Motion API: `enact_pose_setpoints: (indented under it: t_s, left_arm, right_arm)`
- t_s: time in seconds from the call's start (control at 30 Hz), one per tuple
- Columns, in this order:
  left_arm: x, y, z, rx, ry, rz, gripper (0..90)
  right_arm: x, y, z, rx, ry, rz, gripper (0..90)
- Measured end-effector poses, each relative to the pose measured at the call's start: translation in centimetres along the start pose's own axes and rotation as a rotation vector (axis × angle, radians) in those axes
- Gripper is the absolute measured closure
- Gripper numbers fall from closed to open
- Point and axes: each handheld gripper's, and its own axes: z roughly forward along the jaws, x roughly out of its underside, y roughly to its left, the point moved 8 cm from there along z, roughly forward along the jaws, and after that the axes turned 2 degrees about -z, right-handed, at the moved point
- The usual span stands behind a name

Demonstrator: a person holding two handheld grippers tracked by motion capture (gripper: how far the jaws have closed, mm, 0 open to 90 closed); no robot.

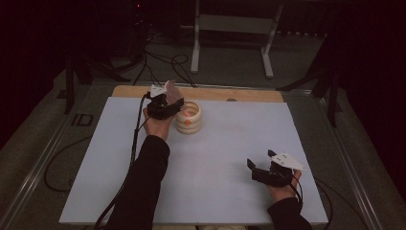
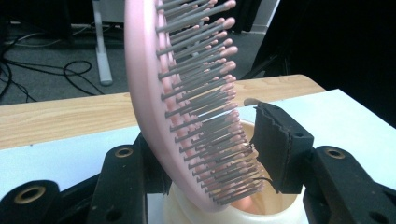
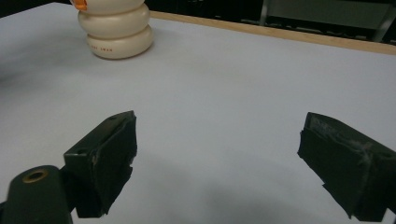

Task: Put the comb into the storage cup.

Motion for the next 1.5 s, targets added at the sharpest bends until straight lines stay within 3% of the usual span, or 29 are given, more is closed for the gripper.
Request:
enact_pose_setpoints:
  t_s: [0.83, 1.3, 1.5]
  left_arm:
    - [0.46, 0.30, 0.32, -0.003, 0.014, -0.014, 46.0]
    - [0.61, 0.21, 0.55, -0.028, 0.015, -0.014, 34.4]
    - [0.82, 0.35, 0.66, -0.057, 0.023, -0.010, 28.5]
  right_arm:
    - [0.04, -0.04, 0.05, 0.001, 0.002, -0.002, 11.1]
    - [0.02, -0.03, 0.00, 0.001, 0.001, 0.001, 11.1]
    - [0.01, -0.05, -0.01, 0.001, 0.000, 0.001, 11.1]
